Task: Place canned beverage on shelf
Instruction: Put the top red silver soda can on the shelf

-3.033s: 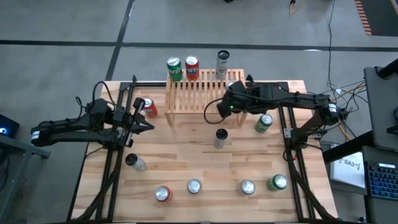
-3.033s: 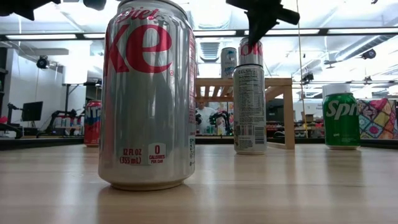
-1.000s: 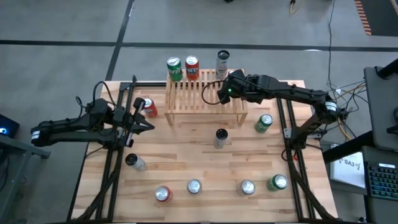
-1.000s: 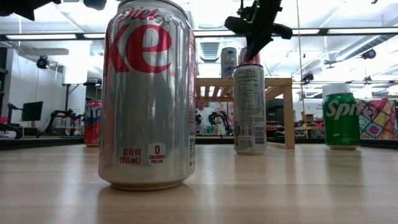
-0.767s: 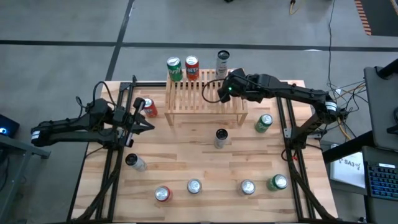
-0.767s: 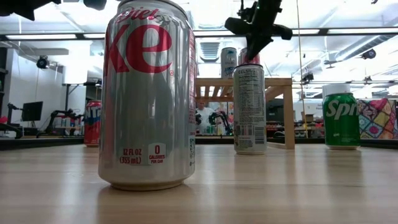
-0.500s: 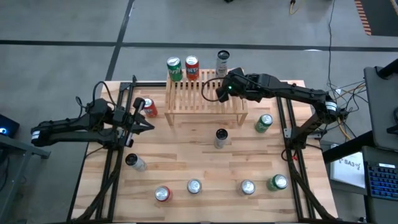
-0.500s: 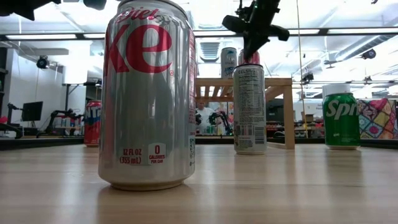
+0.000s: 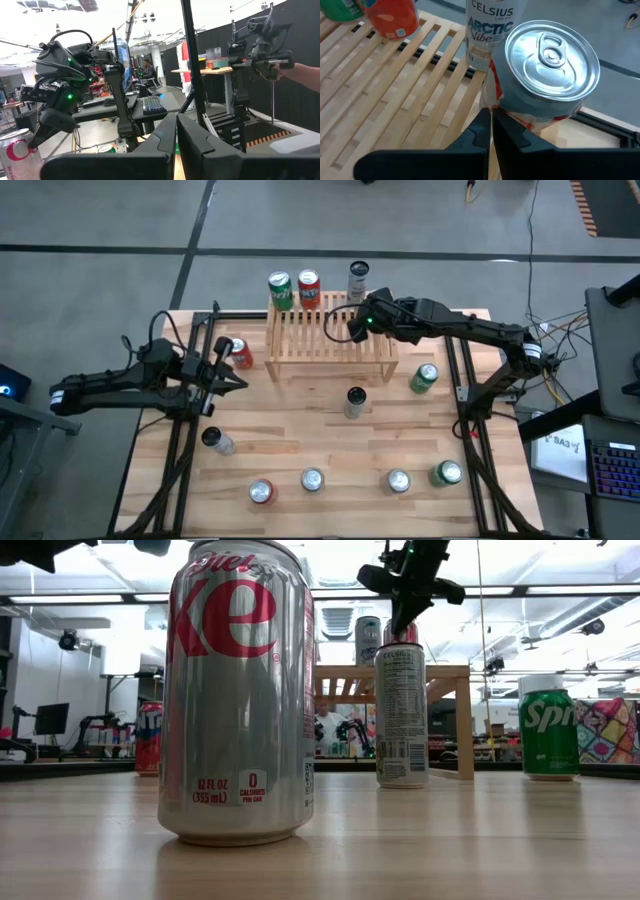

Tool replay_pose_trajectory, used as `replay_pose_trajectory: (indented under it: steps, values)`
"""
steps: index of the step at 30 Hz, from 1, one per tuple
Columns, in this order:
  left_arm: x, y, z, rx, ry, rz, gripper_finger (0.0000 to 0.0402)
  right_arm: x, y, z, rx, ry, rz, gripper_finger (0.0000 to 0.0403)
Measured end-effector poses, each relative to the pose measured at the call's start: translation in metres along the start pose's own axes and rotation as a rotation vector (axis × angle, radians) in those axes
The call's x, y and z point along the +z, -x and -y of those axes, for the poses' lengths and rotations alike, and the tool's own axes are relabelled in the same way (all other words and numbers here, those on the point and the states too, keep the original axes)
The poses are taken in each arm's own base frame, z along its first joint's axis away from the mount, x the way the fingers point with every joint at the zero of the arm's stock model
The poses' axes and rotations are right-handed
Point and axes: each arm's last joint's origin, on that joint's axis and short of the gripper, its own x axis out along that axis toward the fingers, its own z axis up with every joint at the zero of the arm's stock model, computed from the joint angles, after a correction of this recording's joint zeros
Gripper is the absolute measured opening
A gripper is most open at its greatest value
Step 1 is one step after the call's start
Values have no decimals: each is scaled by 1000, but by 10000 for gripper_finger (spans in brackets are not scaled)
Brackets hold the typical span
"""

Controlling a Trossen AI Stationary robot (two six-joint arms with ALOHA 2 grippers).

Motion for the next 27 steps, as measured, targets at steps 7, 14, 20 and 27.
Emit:
replay_pose_trajectory:
  steps: [7, 14, 20, 27]
  values:
    - [0, 0, 0, 0, 0, 0, 0, 2, -3, 3, -25, -6, 9, 9]
    - [0, 0, 0, 0, -3, -2, 0, 3, -4, 5, -29, -8, 7, 9]
    - [0, 0, 0, 0, -3, -1, 0, 1, 1, 0, 34, -27, -24, 9]
    - [0, 0, 0, 0, -4, -1, 0, 1, 1, 1, 31, -20, -26, 9]
